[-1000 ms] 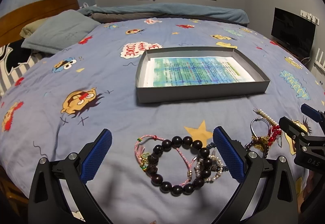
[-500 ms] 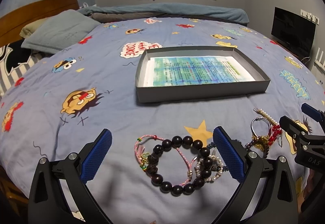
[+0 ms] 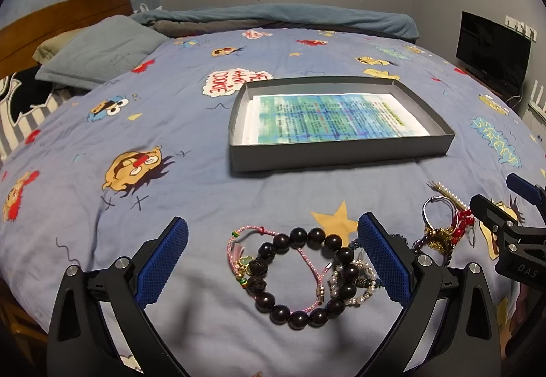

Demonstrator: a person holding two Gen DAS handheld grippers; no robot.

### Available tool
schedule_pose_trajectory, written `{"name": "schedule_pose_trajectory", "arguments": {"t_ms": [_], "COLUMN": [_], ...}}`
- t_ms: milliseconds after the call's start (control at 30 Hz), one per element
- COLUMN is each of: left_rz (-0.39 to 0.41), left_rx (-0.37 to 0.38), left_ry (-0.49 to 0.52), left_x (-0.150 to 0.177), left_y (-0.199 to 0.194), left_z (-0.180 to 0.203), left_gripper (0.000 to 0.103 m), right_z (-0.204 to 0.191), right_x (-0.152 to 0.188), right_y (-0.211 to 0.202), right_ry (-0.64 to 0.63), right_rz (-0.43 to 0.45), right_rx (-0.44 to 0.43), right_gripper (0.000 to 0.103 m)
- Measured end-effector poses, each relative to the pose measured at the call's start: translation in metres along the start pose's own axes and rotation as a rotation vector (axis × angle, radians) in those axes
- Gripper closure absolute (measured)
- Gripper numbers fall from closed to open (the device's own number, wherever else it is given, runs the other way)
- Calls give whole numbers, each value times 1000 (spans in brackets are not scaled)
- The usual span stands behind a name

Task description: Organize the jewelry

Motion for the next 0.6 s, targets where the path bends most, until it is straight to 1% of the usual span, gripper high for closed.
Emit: {"name": "schedule_pose_trajectory", "arguments": {"t_ms": [167, 300, 400, 500, 567, 600], "left_rz": [-12, -11, -10, -27, -54, -72], "left_rx": [6, 1, -2, 28, 40, 59], "left_ry": [1, 7, 12, 21, 29, 30], "left_x": [2, 2, 0, 0, 3, 5], "left_y": [2, 3, 5, 8, 13, 16], "left_z": [-1, -1, -3, -5, -6, -6], "left_gripper": [4, 4, 4, 4, 4, 4], "right_z": [0, -1, 2, 2, 1, 0], "right_x": [1, 1, -3, -9, -13, -14], "right_y": [-1, -1, -3, -6, -8, -8], "right_ry": [-6, -14, 7, 27, 20, 17], "right_rz": [-1, -9, -6, -9, 0, -2], "right_rx": [-13, -2, -1, -25, -27, -33], "right_gripper": [5, 5, 5, 5, 5, 5]}}
Point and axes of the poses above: each gripper's, at about its wrist camera, not at the fingertips, and y roughly the way its jaws point, z to its right, x to its underside, the point moved 4 cm from there along y, roughly the way its jaws point, and after that the axes turned 10 degrees about x, right-handed, at the moved point
